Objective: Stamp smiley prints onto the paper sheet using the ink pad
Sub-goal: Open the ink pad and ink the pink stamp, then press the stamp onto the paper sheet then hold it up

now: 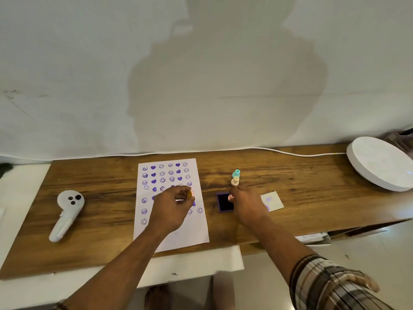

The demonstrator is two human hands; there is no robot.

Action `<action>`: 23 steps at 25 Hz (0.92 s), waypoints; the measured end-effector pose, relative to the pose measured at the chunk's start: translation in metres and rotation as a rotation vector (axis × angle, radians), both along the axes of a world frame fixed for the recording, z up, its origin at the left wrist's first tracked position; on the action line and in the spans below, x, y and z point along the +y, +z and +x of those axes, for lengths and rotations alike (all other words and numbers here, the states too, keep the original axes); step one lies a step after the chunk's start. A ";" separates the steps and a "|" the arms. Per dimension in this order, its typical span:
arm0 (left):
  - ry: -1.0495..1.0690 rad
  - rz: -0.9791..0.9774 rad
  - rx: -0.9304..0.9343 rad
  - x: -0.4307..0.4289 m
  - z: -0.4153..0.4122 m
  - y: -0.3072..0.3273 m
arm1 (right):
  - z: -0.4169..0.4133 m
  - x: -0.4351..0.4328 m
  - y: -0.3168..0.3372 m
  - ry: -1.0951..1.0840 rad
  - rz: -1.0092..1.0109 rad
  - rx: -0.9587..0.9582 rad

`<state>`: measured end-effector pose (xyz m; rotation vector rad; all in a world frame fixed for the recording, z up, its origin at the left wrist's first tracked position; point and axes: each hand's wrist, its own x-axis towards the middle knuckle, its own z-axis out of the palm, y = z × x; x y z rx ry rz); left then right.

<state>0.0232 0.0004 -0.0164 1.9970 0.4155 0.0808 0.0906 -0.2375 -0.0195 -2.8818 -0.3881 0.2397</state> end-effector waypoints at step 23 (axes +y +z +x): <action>-0.270 0.590 0.173 0.140 -0.039 -0.006 | -0.088 0.062 0.000 -0.269 0.743 0.076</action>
